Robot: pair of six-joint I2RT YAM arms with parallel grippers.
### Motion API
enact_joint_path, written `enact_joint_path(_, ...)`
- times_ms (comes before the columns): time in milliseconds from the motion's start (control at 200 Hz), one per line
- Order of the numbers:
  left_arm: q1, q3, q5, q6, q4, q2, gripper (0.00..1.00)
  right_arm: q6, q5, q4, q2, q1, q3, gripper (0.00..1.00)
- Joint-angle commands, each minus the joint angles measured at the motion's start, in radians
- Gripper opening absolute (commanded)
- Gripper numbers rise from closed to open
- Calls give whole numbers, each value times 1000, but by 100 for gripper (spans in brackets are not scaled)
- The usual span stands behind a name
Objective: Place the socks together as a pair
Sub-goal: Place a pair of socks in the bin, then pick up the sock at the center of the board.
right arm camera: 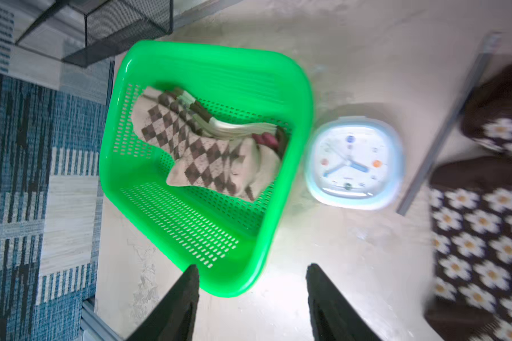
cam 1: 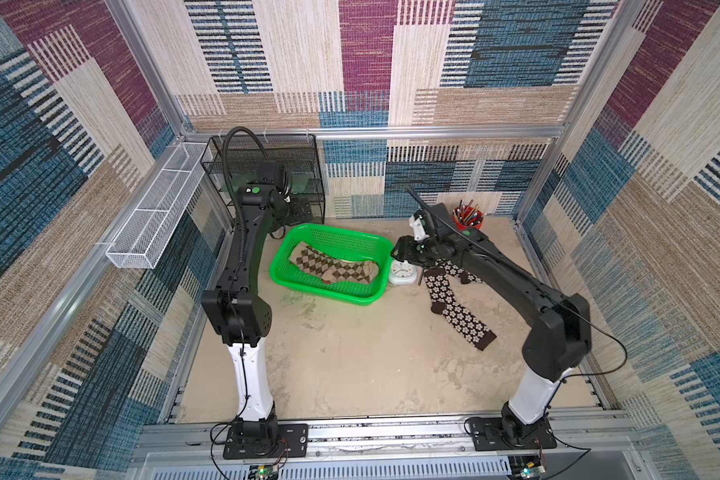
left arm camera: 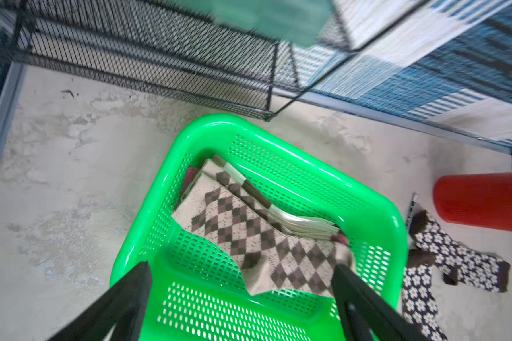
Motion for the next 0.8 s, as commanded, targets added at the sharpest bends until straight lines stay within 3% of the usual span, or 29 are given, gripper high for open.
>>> enact_joint_path(0, -47, -47, -22, 36, -39, -88, 96, -39, 17, -28, -101, -111, -182, 61)
enact_joint_path(115, -81, -219, 27, -11, -13, -197, 97, -104, 20, -57, -184, -264, -371, 61)
enact_joint_path(341, -195, -708, 5, -109, 136, -501, 97, -132, 5, -48, -314, -431, -611, 61)
enact_joint_path(561, -330, -1017, -45, -217, 200, -748, 96, -134, 13, -51, -388, -494, -726, 58)
enact_joint_path(796, -420, -1193, -75, -283, 207, -887, 95, -90, 33, -61, -356, -515, -752, 56)
